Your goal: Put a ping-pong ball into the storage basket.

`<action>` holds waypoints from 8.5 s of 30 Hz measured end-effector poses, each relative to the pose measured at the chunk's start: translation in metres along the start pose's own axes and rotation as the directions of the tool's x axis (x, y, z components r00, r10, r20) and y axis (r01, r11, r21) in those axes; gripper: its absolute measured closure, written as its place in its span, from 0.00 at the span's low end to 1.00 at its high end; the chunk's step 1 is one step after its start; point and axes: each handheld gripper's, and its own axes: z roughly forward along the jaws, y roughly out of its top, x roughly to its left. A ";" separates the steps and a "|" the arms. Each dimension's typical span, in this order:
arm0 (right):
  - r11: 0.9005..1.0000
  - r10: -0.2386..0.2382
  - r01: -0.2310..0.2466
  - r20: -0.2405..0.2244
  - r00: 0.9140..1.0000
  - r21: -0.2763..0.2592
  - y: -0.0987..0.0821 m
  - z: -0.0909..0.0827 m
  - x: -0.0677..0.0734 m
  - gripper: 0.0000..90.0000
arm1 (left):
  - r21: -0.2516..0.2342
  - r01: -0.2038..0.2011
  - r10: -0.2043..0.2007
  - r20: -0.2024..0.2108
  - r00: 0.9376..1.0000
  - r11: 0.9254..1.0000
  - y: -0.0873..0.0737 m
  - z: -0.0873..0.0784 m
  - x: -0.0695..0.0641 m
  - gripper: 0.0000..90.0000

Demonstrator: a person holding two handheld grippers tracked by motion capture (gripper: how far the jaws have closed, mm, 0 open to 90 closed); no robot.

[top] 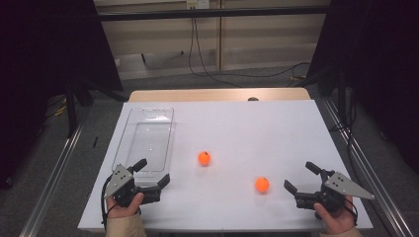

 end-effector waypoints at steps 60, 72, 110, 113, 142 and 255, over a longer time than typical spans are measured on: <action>1.000 -0.007 0.007 -0.008 1.000 0.001 0.001 0.000 0.001 0.02 | 0.075 -0.042 0.028 0.181 0.983 0.996 0.011 0.059 -0.055 0.02; 1.000 -0.006 0.006 -0.006 1.000 0.001 0.001 0.000 0.001 0.02 | 0.097 -0.067 0.044 0.217 0.975 0.993 0.009 0.071 -0.065 0.02; 1.000 -0.009 0.009 -0.010 1.000 0.002 0.001 0.001 0.002 0.02 | 0.130 -0.097 0.058 0.277 0.959 0.987 0.006 0.092 -0.084 0.02; 1.000 -0.009 0.009 -0.010 1.000 0.002 0.001 0.001 0.002 0.02 | 0.131 -0.100 0.060 0.279 0.958 0.986 0.006 0.093 -0.085 0.02; 1.000 -0.016 0.016 -0.016 1.000 0.002 0.001 0.002 0.002 0.02 | 0.153 -0.121 0.070 0.302 0.951 0.981 0.005 0.103 -0.093 0.02; 1.000 -0.020 0.020 -0.020 1.000 0.007 0.001 0.003 0.002 0.02 | 0.231 -0.180 0.082 0.378 0.922 0.956 0.004 0.149 -0.128 0.03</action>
